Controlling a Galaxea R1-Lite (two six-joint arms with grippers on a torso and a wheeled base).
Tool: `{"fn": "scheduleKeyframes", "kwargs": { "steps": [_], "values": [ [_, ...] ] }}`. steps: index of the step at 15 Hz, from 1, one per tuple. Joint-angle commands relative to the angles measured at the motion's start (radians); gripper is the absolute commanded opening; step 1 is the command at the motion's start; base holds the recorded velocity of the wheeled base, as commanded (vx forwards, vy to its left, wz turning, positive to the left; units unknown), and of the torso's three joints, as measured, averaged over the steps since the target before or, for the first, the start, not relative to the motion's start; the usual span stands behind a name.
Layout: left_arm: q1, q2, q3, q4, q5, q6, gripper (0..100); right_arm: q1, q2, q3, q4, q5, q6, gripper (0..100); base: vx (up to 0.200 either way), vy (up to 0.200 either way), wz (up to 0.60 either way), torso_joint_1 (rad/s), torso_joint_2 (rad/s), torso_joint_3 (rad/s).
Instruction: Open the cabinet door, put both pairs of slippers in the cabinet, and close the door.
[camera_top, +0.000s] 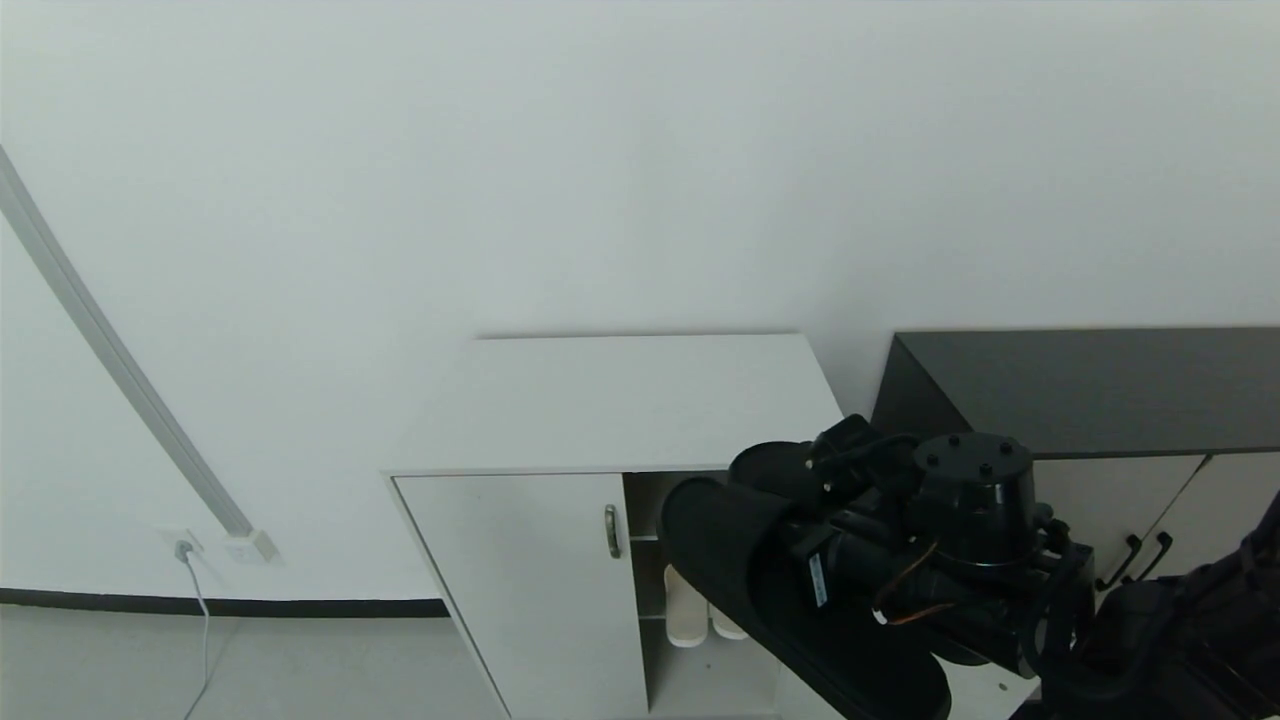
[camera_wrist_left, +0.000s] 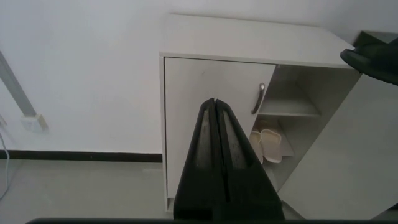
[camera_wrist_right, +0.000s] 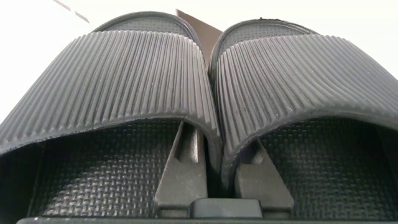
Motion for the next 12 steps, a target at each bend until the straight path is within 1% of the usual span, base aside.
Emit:
{"fn": "scheduleKeyframes", "kwargs": {
  "steps": [1, 4, 12],
  "values": [
    [0.0, 0.001, 0.0, 0.0, 0.0, -0.002, 0, 0.0, 0.001, 0.002, 0.0, 0.001, -0.001, 0, 0.0, 0.0, 0.0, 0.0, 0.0, 0.0],
    [0.0, 0.001, 0.0, 0.0, 0.0, 0.0, 0, 0.002, 0.001, 0.007, -0.002, 0.002, -0.001, 0, 0.0, 0.0, 0.0, -0.017, 0.03, 0.02],
    [0.0, 0.001, 0.0, 0.0, 0.0, -0.002, 0, 0.003, 0.001, 0.013, -0.002, 0.002, -0.001, 0, 0.0, 0.0, 0.0, -0.152, 0.34, 0.183]
  ]
}}
